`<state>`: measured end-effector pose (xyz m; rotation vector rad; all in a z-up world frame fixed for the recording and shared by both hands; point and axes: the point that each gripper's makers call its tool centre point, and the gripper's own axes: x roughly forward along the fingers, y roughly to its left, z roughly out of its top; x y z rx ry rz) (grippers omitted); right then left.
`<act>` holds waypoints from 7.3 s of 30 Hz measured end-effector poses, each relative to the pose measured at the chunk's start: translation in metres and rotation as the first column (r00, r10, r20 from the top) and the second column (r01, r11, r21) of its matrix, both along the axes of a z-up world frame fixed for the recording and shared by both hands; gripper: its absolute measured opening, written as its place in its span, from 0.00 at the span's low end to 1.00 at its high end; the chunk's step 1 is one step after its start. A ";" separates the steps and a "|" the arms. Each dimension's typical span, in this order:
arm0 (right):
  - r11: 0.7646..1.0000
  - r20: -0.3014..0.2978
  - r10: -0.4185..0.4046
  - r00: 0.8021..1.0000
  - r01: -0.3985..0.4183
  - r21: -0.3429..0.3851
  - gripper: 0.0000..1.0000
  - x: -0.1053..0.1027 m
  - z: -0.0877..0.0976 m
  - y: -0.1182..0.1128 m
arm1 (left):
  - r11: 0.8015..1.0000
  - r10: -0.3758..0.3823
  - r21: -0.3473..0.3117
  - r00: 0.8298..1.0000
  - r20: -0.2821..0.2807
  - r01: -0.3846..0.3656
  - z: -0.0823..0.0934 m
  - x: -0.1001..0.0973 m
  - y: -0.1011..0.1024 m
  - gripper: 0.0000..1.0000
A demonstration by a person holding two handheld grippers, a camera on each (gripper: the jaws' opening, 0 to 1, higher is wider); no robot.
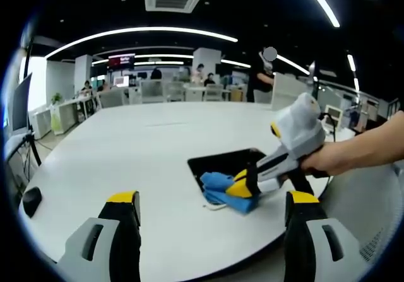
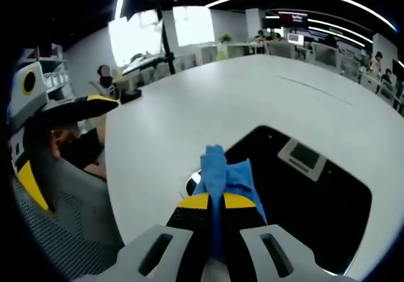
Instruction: Wipe the mirror surface with the cleaning cloth until all visible marks leave the cleaned area.
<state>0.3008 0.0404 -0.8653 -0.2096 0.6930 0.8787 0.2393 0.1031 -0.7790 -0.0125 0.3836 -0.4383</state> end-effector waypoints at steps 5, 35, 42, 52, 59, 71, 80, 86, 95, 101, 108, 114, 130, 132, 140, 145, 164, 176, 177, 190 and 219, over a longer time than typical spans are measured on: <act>1.000 -0.006 -0.007 1.000 0.007 0.002 0.01 0.002 0.000 0.009 | 1.000 -0.003 0.002 1.000 -0.003 0.003 -0.001 0.000 0.000 0.95; 0.999 0.051 0.010 0.999 -0.009 -0.035 0.01 0.011 0.000 0.016 | 1.000 0.001 0.000 1.000 -0.004 -0.001 -0.001 0.000 0.000 0.94; 0.999 0.048 0.006 0.999 -0.004 -0.039 0.01 0.019 0.000 0.017 | 1.000 -0.001 0.004 1.000 -0.008 0.001 -0.001 -0.001 0.000 0.95; 0.994 0.090 0.044 0.995 -0.034 -0.105 0.01 0.035 0.000 0.019 | 1.000 -0.004 0.004 1.000 -0.011 0.004 -0.002 -0.001 -0.001 0.95; 0.995 0.083 0.023 0.996 -0.015 -0.097 0.01 0.049 0.000 0.017 | 1.000 0.000 0.004 1.000 -0.014 0.000 -0.002 -0.001 -0.001 0.95; 0.996 0.067 0.000 0.998 0.006 -0.088 0.01 0.070 -0.001 0.015 | 1.000 -0.006 0.007 1.000 -0.019 0.006 -0.003 -0.001 -0.001 0.95; 0.995 0.064 -0.021 0.998 0.027 -0.092 0.01 0.086 -0.001 0.014 | 1.000 -0.005 0.009 1.000 -0.022 0.005 -0.003 -0.001 -0.001 0.95; 0.995 0.063 -0.028 0.998 0.034 -0.097 0.01 0.094 -0.003 0.012 | 1.000 -0.013 0.012 0.999 -0.031 0.013 -0.005 -0.002 -0.002 0.95; 0.993 0.074 -0.043 0.996 0.051 -0.111 0.01 0.105 -0.003 0.011 | 1.000 -0.010 0.011 1.000 -0.028 0.010 -0.005 -0.001 -0.002 0.95; 0.989 0.075 -0.050 0.996 0.060 -0.132 0.01 0.112 -0.003 0.010 | 1.000 -0.010 0.010 1.000 -0.027 0.010 -0.005 -0.001 -0.002 0.95; 0.988 0.088 -0.058 0.994 0.070 -0.138 0.01 0.119 -0.003 0.009 | 1.000 -0.008 0.009 1.000 -0.026 0.009 -0.005 0.000 -0.002 0.95; 0.988 0.087 -0.060 0.994 0.072 -0.134 0.01 0.120 -0.003 0.009 | 1.000 -0.008 0.008 1.000 -0.026 0.008 -0.005 0.000 -0.002 0.95; 0.990 0.090 -0.067 0.994 0.078 -0.121 0.01 0.124 -0.006 0.007 | 1.000 -0.007 0.008 1.000 -0.027 0.008 -0.005 0.000 -0.001 0.95; 0.990 0.089 -0.067 0.994 0.078 -0.121 0.01 0.124 -0.006 0.007 | 1.000 -0.007 0.008 1.000 -0.027 0.008 -0.005 0.000 -0.001 0.95; 0.990 0.086 -0.063 0.994 0.074 -0.124 0.01 0.124 -0.006 0.001 | 1.000 -0.007 0.007 1.000 -0.028 0.007 -0.005 -0.001 -0.001 0.95; 0.989 0.082 -0.074 0.994 0.083 -0.120 0.01 0.121 -0.006 -0.006 | 1.000 -0.008 0.009 1.000 -0.028 0.008 -0.005 -0.001 -0.001 0.95; 0.983 0.078 -0.120 0.990 0.130 -0.132 0.01 0.116 -0.004 -0.037 | 1.000 -0.006 0.008 1.000 -0.030 0.007 -0.005 -0.001 -0.001 0.95; 0.981 0.056 -0.153 0.987 0.159 -0.114 0.01 0.113 -0.002 -0.042 | 1.000 -0.002 0.008 1.000 -0.027 0.002 -0.005 -0.001 -0.001 0.95; 0.980 0.056 -0.156 0.986 0.162 -0.112 0.01 0.113 -0.002 -0.042 | 1.000 -0.002 0.008 1.000 -0.027 0.002 -0.005 -0.001 -0.001 0.95; 0.980 0.045 -0.175 0.984 0.178 -0.091 0.01 0.100 0.000 -0.041 | 1.000 0.001 0.001 1.000 -0.013 -0.001 -0.002 0.000 -0.001 0.96; 0.989 0.046 -0.059 0.997 0.065 -0.136 0.01 0.048 -0.001 -0.042 | 1.000 -0.003 0.000 1.000 -0.012 0.003 -0.002 -0.001 -0.001 0.95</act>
